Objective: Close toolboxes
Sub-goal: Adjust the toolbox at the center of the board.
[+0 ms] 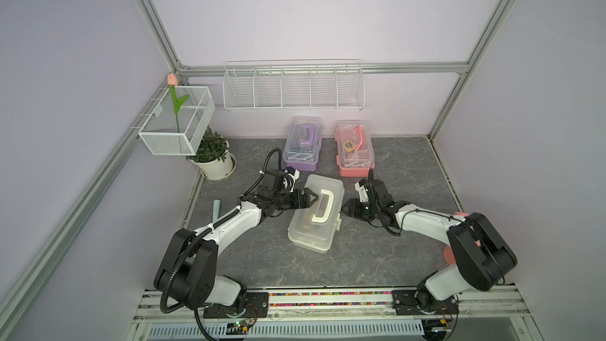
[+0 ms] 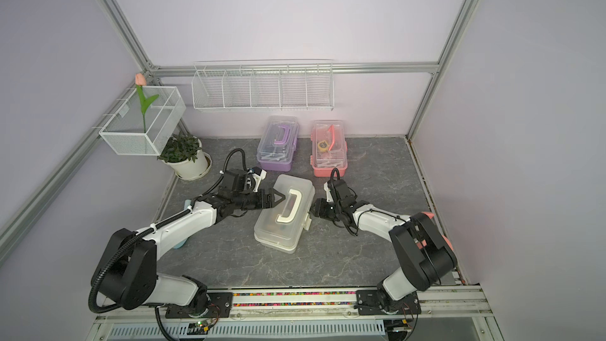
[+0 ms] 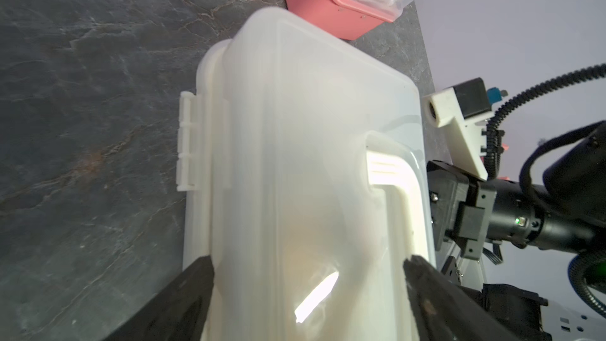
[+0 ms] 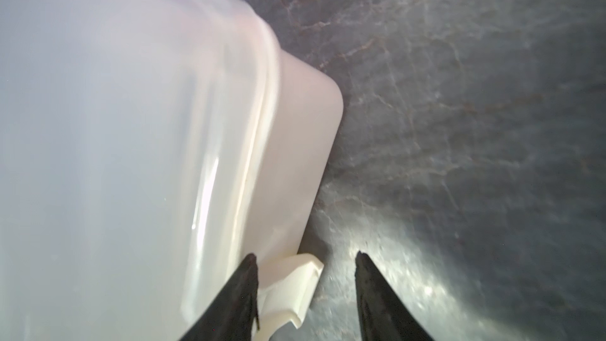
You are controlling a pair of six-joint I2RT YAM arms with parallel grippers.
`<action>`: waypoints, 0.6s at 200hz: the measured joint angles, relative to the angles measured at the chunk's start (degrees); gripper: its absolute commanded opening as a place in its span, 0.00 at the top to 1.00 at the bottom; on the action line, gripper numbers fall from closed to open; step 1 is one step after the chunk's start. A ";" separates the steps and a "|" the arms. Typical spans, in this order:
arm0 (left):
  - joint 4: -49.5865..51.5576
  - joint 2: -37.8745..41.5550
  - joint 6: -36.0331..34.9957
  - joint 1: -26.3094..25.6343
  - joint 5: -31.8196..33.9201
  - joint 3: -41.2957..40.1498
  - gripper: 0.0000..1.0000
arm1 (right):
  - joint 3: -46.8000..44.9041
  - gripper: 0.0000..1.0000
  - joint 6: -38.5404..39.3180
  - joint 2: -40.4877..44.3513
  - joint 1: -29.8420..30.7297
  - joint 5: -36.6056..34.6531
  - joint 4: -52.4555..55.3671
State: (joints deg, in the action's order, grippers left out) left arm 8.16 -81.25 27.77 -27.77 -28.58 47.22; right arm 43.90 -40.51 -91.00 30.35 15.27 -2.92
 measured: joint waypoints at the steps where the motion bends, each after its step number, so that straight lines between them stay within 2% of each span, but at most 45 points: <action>1: 0.09 0.07 -0.02 0.02 0.09 -0.02 0.07 | 0.26 0.49 0.09 -0.37 -0.04 0.00 -0.20; 24: 0.63 0.37 -0.04 0.13 1.77 -0.26 0.07 | 3.65 0.48 0.52 -5.49 -0.90 1.53 -1.77; 60: 0.70 0.22 0.00 0.33 2.84 0.00 0.07 | 3.98 0.47 2.51 -5.22 -2.56 3.13 -2.69; 93: 1.46 -4.28 -0.70 0.42 3.72 4.85 0.08 | 1.92 0.43 9.22 1.73 -3.21 2.47 -1.57; 120: 2.47 -10.56 -2.16 0.70 4.37 11.63 0.09 | -3.34 0.27 17.14 9.94 -2.67 1.95 -3.15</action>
State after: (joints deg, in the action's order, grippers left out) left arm 10.63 -91.81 25.61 -27.07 -24.21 58.85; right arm 40.56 -23.38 -81.06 27.68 17.21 -6.07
